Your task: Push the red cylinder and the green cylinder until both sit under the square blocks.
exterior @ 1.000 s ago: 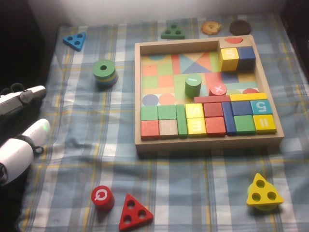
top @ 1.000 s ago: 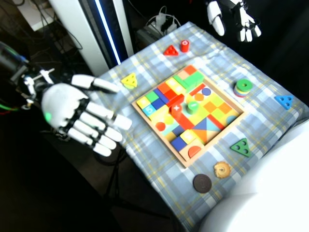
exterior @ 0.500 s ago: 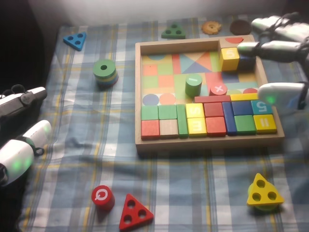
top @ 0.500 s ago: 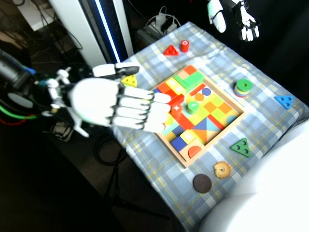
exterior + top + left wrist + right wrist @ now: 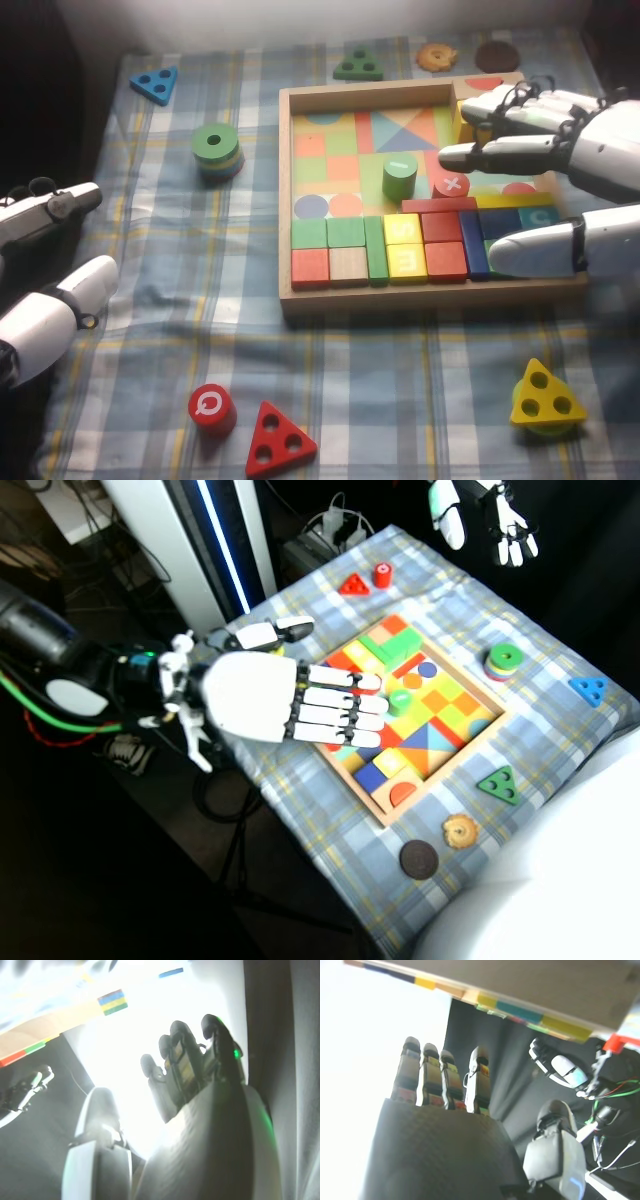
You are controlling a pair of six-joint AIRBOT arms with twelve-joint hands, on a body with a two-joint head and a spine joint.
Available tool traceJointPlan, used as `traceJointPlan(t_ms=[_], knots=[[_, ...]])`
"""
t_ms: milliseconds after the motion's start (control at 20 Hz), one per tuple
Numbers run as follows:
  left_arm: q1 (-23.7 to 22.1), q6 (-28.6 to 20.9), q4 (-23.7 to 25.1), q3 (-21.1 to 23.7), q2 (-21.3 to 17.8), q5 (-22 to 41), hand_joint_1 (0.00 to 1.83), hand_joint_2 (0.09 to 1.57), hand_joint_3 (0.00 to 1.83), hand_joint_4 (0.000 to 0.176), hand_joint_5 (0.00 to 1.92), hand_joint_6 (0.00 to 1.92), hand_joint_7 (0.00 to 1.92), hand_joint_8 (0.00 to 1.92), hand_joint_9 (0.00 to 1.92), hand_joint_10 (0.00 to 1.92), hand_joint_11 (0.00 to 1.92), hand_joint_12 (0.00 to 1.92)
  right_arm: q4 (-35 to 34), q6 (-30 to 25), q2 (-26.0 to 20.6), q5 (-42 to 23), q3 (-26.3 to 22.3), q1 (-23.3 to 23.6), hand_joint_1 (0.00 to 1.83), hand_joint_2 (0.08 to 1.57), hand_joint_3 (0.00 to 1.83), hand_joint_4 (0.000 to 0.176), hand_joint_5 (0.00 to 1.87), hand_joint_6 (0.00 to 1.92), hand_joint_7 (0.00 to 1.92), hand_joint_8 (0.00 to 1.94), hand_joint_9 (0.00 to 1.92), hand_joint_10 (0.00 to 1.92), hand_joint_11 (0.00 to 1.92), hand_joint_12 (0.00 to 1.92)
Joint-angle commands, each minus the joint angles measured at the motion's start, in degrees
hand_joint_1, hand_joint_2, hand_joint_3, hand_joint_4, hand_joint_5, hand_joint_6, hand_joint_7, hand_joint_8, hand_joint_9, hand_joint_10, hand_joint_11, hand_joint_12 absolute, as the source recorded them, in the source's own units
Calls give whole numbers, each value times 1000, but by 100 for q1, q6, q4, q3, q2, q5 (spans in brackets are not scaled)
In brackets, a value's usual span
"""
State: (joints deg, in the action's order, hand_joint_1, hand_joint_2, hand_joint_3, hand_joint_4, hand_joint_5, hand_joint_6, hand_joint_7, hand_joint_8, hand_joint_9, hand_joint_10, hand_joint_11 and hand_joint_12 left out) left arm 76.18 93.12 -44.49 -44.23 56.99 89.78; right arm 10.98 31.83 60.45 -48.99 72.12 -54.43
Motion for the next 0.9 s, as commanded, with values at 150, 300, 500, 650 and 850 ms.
traceJointPlan(t_ms=[150,300,500,650,850], knots=[[-34,-57,207,-16,-1,647,741,1281,4,79,600,0,476,2,412,4,0,327,-42,-37,110,-452,84,108,0,966,7,174,337,18,0,0,0,0,0,0],[-34,-57,212,-17,-2,647,699,1298,8,90,591,2,478,4,418,3,0,396,51,-37,149,-310,120,108,0,973,3,142,378,10,0,0,0,0,0,0],[-31,-57,213,-13,-3,646,736,1296,0,91,617,6,495,5,431,5,0,385,159,-37,150,-196,117,108,0,958,0,124,418,14,0,0,0,0,0,0],[-28,-57,213,-14,-1,630,739,1304,2,79,626,5,486,1,419,0,0,372,206,-36,126,-85,122,106,0,935,0,129,438,15,0,0,0,0,0,0],[-21,-57,207,-15,-2,620,718,1318,1,89,620,4,481,2,415,0,0,329,145,2,-19,-62,40,101,0,904,0,119,437,7,0,0,0,0,0,0]])
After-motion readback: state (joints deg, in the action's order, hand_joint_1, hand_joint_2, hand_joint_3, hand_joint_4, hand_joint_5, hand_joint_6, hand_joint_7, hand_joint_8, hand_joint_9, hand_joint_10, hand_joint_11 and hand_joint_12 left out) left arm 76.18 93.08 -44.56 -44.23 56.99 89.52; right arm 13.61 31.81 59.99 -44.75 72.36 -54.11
